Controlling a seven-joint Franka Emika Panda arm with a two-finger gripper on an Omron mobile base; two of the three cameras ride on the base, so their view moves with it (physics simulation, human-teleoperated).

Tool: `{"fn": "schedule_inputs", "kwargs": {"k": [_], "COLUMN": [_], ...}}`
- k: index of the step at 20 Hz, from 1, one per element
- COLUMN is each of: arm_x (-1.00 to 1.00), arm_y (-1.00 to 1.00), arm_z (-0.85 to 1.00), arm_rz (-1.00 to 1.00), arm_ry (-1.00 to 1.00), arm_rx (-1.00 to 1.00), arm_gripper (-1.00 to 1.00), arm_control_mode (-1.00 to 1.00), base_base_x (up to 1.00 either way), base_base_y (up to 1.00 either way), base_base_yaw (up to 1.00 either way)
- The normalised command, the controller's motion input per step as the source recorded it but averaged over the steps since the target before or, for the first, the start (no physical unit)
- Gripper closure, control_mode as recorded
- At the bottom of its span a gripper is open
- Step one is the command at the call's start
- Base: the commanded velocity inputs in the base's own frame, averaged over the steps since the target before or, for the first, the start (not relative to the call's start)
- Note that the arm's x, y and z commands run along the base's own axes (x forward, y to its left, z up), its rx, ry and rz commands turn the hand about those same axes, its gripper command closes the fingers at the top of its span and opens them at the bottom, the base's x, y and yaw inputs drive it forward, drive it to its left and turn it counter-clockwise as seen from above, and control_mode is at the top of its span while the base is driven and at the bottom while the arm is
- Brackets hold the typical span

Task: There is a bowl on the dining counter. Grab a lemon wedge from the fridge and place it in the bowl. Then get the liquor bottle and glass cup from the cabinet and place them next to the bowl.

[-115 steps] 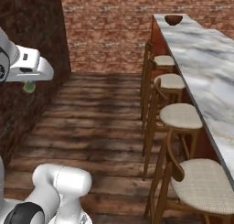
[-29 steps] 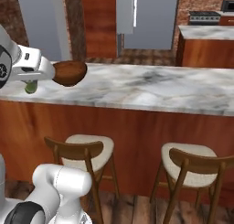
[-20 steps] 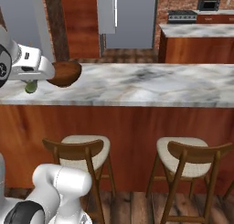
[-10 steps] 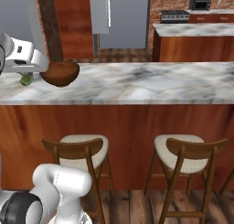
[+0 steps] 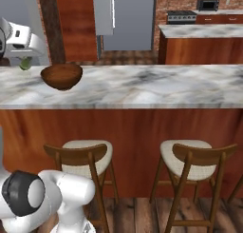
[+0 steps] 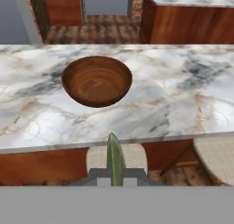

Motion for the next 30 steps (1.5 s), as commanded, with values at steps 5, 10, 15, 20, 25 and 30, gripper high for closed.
{"fn": "schedule_inputs", "kwargs": {"k": [5,10,15,20,25,30], "arm_x": [0.85,0.92,0.82,0.69,0.34,0.19], "arm_y": [0.03,0.03,0.15,0.19,0.23,0.18], "arm_z": [-0.06,-0.23,-0.41,-0.40,-0.28,-0.28], "arm_rz": [0.00,0.00,0.00,0.00,0.00,0.00], "arm_ry": [0.00,0.00,0.00,0.00,0.00,0.00], "arm_rx": [0.00,0.00,0.00,0.00,0.00,0.00], "arm_gripper": [1.00,1.00,1.00,1.00,1.00,1.00], "arm_control_mode": [-1.00,-1.00,-1.00,-1.00,-1.00,-1.00], "base_base_x": [0.00,0.00,0.00,0.00,0.00,0.00], "base_base_y": [0.00,0.00,0.00,0.00,0.00,0.00], "base_base_yaw": [0.00,0.00,0.00,0.00,0.00,0.00]}}
